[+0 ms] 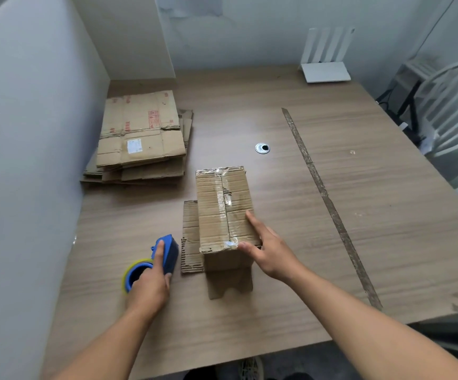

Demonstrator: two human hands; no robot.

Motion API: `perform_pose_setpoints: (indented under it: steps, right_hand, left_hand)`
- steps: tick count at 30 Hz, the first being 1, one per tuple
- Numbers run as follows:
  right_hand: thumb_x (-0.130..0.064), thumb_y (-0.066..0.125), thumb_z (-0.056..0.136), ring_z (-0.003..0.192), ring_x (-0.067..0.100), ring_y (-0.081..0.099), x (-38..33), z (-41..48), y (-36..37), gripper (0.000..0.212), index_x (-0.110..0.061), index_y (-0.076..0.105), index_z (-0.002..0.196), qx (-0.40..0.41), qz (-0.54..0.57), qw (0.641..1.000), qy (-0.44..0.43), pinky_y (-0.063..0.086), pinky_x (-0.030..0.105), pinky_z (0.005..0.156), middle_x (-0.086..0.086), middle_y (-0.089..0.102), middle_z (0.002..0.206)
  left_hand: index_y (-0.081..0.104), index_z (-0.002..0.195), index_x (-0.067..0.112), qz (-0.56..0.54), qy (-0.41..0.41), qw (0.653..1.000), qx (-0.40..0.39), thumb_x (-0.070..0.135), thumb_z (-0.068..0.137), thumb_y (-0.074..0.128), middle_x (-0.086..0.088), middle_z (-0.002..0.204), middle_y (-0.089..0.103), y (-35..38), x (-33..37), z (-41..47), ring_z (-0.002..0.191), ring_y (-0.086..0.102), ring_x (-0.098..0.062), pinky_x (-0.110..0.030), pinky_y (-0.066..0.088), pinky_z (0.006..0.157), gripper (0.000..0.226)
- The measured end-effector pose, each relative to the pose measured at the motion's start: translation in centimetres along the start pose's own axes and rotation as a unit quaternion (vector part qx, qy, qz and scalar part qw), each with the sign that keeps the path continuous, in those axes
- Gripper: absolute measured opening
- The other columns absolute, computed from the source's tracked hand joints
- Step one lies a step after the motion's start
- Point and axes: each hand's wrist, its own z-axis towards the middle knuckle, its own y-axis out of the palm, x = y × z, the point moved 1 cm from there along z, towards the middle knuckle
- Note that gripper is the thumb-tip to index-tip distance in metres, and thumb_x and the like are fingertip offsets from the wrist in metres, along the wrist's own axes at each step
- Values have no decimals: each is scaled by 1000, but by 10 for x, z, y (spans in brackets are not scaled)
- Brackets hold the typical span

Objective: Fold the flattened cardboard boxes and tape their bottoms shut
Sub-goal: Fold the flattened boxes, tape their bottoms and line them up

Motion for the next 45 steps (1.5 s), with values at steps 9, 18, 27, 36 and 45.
perform_pose_setpoints:
  steps: [9, 18, 27, 36, 45]
  right_hand:
    - [-44, 62, 94, 143, 26, 32, 0, 6, -14, 70, -39, 27, 154, -31, -54, 998, -14, 28, 34, 118, 9, 31, 156]
    - [-46, 56, 89, 117, 2, 51, -45, -14, -31, 54, -22, 58, 137, 98, 12, 981, -168, 34, 10, 98, -10, 56, 127]
    - [-29, 66, 93, 107, 3, 61, -82, -20, -37, 40, -29, 60, 132, -61, 126, 969, -202, 52, 23, 82, -7, 65, 118]
    - [-40, 63, 89, 116, 9, 60, -69, -28, -55, 24, -20, 73, 100, -65, 194, 957, -203, 55, 34, 88, -6, 65, 118]
    - [-25, 69, 88, 108, 6, 62, -58, -28, -54, 15, -12, 76, 88, 9, 164, 963, -212, 53, 29, 83, -11, 65, 114]
  left_hand:
    - [8, 153, 49, -91, 5, 993, 78, 44, 93, 55, -10, 111, 67, -53, 4, -9, 91, 61, -34, -38, 51, 82, 76]
    - [8, 135, 77, -53, 296, 948, 99, 67, 75, 44, 20, 101, 60, -123, 31, -58, 71, 55, -19, -20, 46, 64, 70]
    - [21, 155, 40, 85, 528, 830, 159, 47, 98, 48, 7, 87, 64, -134, 53, -69, 67, 54, -14, -28, 45, 54, 63]
    - [24, 154, 38, 73, 532, 832, 140, 45, 99, 48, 7, 84, 61, -135, 68, -73, 66, 50, -15, -29, 44, 53, 61]
    - [27, 154, 37, 65, 546, 828, 108, 44, 97, 53, 11, 86, 56, -134, 73, -74, 68, 46, -13, -23, 39, 58, 63]
